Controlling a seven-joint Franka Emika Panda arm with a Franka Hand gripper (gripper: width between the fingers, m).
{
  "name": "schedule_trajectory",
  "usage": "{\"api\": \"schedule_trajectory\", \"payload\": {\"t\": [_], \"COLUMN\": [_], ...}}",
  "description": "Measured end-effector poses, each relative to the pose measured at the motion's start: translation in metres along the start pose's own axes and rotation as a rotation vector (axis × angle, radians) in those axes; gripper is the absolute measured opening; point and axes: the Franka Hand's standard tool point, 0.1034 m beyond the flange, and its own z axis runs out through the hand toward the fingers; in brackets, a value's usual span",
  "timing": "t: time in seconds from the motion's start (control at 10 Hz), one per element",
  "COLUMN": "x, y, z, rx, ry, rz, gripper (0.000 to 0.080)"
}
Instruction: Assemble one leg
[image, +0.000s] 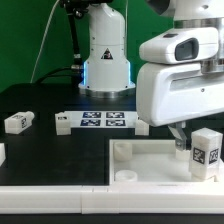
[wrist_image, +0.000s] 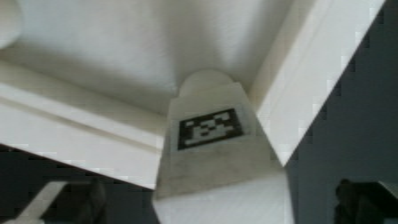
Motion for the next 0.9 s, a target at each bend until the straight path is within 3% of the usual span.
{"api": "schedule_trajectory", "payload": {"t": [0.2, 0.3, 0.4, 0.5, 0.9], "x": [-0.0001, -0.0001, -0.0001, 0.0000, -0.0001], "y": [-0.0002, -0.0002, -0.0003, -0.0003, 0.0000], "z": [0.0002, 0.0002, 0.0002, 0.0002, 0.0003], "rx": [0.000, 0.000, 0.000, 0.000, 0.001], "ry": [0.000, 0.000, 0.000, 0.000, 0.001], "rz": [0.004, 0.004, 0.004, 0.004, 0.110], "gripper": [0.0637, 0.0436, 0.0436, 0.0290, 0.0290]}}
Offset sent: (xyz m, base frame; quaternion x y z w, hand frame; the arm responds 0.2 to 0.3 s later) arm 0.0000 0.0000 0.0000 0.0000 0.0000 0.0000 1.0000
